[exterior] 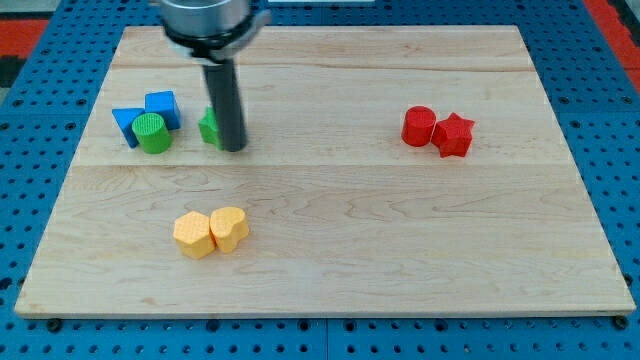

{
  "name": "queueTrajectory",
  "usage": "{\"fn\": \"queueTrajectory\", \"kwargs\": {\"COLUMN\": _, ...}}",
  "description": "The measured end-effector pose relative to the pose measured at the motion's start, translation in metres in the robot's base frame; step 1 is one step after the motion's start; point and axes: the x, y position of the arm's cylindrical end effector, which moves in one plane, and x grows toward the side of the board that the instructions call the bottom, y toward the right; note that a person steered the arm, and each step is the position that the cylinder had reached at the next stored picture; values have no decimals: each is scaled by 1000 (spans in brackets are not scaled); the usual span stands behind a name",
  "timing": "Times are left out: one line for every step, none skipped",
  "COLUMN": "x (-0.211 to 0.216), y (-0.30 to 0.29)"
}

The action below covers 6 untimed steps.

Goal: Push the green star blue cube and blue triangle to the center left

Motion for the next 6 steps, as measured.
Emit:
{"fn": "queueTrajectory", "kwargs": {"x": -7, "y": -8}}
{"fn": "queueTrajectory", "kwargs": {"x": 3, "y": -45}}
{"fn": "queueTrajectory", "kwargs": {"x": -1, "y": 4}}
{"fn": "queueTrajectory", "kwargs": {"x": -26, "y": 94}}
{"fn": "queueTrajectory", "kwargs": {"x": -31, "y": 70}}
{"fn": "queueTrajectory", "kwargs": {"x": -31, "y": -4}}
